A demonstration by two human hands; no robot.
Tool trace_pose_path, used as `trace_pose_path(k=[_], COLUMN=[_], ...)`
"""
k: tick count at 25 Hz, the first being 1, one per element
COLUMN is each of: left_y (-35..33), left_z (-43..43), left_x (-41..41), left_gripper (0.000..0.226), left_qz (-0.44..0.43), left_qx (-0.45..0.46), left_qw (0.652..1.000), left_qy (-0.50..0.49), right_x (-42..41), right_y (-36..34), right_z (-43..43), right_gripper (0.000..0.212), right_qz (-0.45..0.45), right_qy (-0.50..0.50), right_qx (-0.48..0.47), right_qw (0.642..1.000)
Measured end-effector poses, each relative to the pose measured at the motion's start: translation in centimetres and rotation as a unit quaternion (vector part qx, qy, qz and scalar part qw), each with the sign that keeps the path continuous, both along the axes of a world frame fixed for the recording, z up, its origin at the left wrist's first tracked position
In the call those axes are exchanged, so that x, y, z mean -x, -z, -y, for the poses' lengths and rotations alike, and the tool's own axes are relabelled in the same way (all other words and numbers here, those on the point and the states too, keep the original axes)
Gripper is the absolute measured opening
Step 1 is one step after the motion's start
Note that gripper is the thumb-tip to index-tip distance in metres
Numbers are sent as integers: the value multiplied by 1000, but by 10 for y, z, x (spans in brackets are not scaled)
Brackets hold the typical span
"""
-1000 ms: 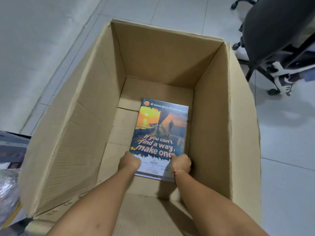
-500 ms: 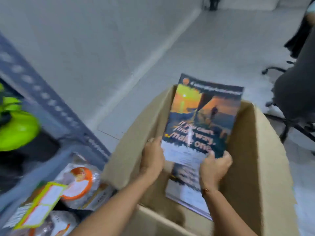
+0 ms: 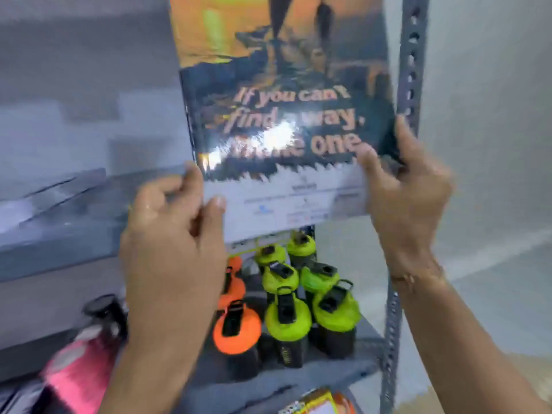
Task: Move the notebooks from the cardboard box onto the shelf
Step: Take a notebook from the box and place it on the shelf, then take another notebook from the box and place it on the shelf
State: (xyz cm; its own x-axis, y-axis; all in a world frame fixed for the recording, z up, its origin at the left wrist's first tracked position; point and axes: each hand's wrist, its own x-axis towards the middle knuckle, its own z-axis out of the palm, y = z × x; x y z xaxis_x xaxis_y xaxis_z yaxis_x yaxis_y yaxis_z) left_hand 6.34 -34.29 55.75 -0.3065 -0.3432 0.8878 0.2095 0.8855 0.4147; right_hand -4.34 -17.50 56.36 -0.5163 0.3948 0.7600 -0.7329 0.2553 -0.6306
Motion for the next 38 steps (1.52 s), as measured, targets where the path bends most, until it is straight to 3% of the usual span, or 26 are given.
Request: trace_pose_path(k=[2,4,7,9,11,12,14,15,16,17,19,20,21,23,25,26,28,33,38], left_y=[-31,-55,-63,-64,-63,-58,-31,-7,27,67,143,190,242,360,447,483,543,575,553], left_z=[24,41,60,58,32,9,-50,-79,-110,-151,-215,-249,-283,-333,-352,-354,-353,-372,-374], left_x=[9,28,47,49,52,54,67,76,88,98,108,112,116,115,102,93,76,51,56], left_gripper=[22,22,27,30,49,65,73,59,37,19,16,20,25,34,38,39,41,41,37], left_qz=[76,169,309,343,269,249,225,187,155,185,332,425,525,679,766,799,834,852,848], left_qx=[16,-8,-53,-17,-4,0,124,229,307,343,417,425,432,407,395,386,336,189,190], left_qw=[994,980,946,932,961,968,963,945,927,905,810,744,653,487,378,350,360,455,470], left_qy=[-78,-101,-88,-115,-70,-23,79,137,150,168,246,293,333,371,337,301,249,175,152], right_x=[21,43,59,62,56,55,39,28,17,5,-17,-32,-49,-97,-135,-145,-156,-165,-157], right_y=[-37,-64,-74,-68,-58,-46,2,42,93,157,287,350,405,495,541,553,568,587,575], right_z=[30,52,65,63,50,37,-1,-27,-53,-88,-146,-174,-201,-245,-262,-268,-273,-275,-266], right_gripper=[27,17,26,30,28,27,26,23,20,21,25,28,28,34,55,67,79,74,49], right_qz=[62,120,195,246,209,139,-79,-147,-136,-51,198,332,465,683,807,830,836,824,787], right_qy=[-16,-12,22,49,108,142,184,178,190,215,255,281,304,337,307,292,284,307,385], right_qx=[-108,-202,-343,-398,-380,-332,-174,-131,-116,-125,-98,-64,-29,47,134,178,224,232,265], right_qw=[992,972,919,883,894,922,964,964,965,967,942,898,831,646,487,441,413,416,403])
